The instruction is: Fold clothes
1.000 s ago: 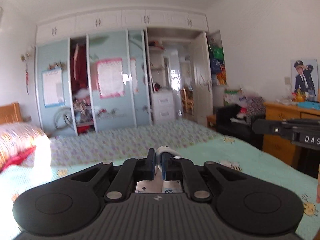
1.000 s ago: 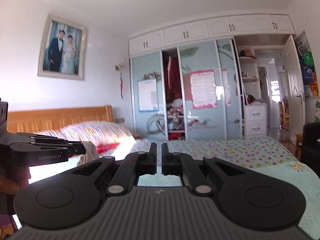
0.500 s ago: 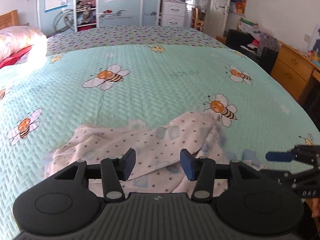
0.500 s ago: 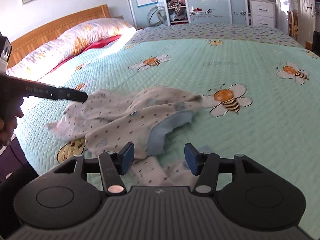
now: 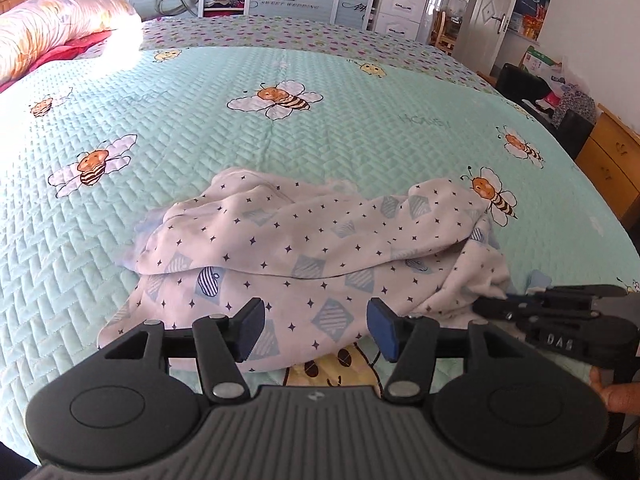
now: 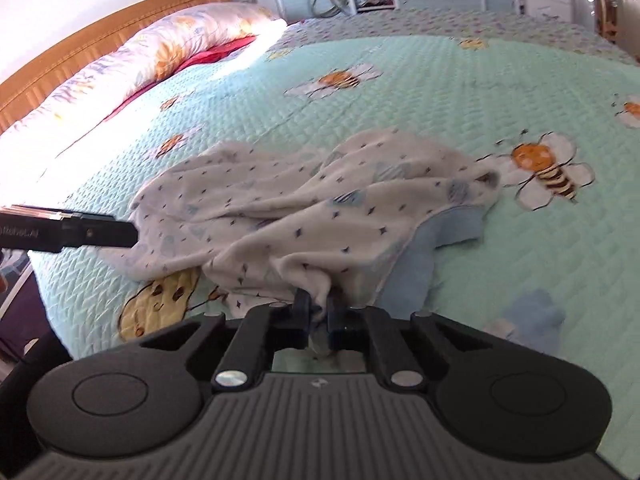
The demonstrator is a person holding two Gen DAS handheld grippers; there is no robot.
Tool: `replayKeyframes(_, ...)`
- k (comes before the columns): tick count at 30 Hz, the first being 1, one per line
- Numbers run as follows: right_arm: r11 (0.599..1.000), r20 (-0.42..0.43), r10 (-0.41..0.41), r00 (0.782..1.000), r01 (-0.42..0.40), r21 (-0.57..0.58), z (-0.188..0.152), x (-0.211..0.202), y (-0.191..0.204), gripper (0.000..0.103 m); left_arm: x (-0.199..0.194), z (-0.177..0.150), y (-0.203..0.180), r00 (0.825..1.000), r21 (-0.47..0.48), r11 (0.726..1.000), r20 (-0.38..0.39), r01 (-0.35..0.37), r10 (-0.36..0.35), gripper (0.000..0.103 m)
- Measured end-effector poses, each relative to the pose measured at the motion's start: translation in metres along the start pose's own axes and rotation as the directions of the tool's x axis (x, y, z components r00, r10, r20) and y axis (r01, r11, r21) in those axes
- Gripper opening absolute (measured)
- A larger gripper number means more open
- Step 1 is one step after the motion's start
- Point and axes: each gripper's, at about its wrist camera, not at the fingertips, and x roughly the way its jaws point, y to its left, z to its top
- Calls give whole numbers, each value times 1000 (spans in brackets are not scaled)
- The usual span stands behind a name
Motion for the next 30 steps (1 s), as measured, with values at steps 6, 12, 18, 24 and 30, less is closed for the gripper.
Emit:
replayKeyframes(6, 943, 183, -316, 931, 329, -50, 35, -40, -48, 8, 3, -1, 6, 1000, -21, 1000, 3, 6, -6, 61)
replayKeyframes(12, 813, 149, -577, 803, 582, 8, 35, -37, -113, 11, 8, -5, 0, 1000, 8, 1000, -17, 16, -16, 62)
replayKeyframes(18, 874, 213, -468, 858, 414, 255, 11, -74, -109, 41, 16, -4, -26, 1000, 158, 987, 2, 14, -14, 63)
replayKeyframes(24, 954, 205, -94, 974, 30, 297, -5, -54, -84, 49, 44, 3, -70, 999, 341, 940, 18, 24, -32, 63)
replayKeyframes(30, 959, 159, 9, 987, -53, 278, 5, -6, -57, 50, 46, 9, -82, 1000, 351, 936, 16, 15, -22, 63)
